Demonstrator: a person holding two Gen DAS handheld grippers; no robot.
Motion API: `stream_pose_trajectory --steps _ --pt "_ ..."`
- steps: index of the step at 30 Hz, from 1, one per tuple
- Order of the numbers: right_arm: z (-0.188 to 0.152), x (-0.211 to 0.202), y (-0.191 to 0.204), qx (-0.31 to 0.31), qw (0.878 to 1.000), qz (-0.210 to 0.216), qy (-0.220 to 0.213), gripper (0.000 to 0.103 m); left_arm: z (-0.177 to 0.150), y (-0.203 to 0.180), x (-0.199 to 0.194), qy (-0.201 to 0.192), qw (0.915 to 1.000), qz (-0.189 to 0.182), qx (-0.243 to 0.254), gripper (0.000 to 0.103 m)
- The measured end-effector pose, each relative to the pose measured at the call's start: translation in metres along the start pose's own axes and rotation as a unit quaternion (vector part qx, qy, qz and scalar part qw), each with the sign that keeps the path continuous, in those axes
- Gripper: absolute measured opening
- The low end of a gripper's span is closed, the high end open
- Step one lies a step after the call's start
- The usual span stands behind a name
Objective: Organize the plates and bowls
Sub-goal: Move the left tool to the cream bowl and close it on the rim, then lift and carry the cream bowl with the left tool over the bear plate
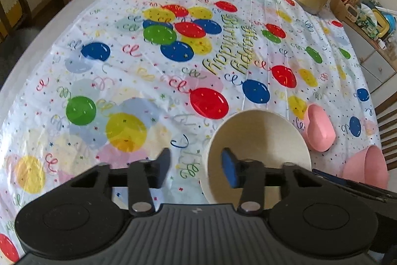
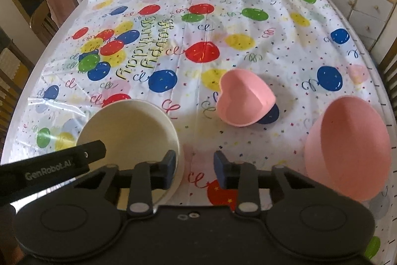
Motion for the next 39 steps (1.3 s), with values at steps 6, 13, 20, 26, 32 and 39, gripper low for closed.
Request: stream_pose_trajectory --steps 6,13,20,26,32,39 --pt "0.000 -0.001 0.006 -0.003 1.000 0.006 0.003 0.009 -0.002 0.001 0.002 0.003 0.9999 0.000 -0.010 0.018" --pt "0.000 -0.003 0.013 -0.009 1.000 0.008 0.001 0.005 -0.003 0.001 -0.003 0.000 0.9998 -0.019 -0.008 0.010" --pt "-0.003 -0.013 0.017 -0.009 1.000 0.012 -0.003 0.005 -0.008 0.006 -0.014 -0.003 0.9997 -0.022 -0.008 0.010" --pt "-0.010 -0.027 0.026 -0.013 1.000 0.018 -0.010 0.005 -0.016 0.017 -0.033 -0.008 0.9997 -0.025 -0.005 0.010" --pt "-0.021 -0.041 0.042 -0.018 0.999 0.027 -0.013 0.005 -0.026 0.032 -0.052 -0.014 0.9997 -0.019 -0.004 0.010" --pt "-0.040 -0.058 0.064 -0.028 0.999 0.037 -0.014 0.005 -0.046 0.056 -0.073 -0.014 0.9998 -0.014 -0.001 0.010"
Point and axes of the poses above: each gripper's, at about its wrist camera, not at the fingertips, and x roughly the way its jaws point, y to its left, z to its top, the point moved 2 cm from there along x, roughly the way its jaws point, and after that the axes turned 10 degrees about z, right-handed, at the moved point
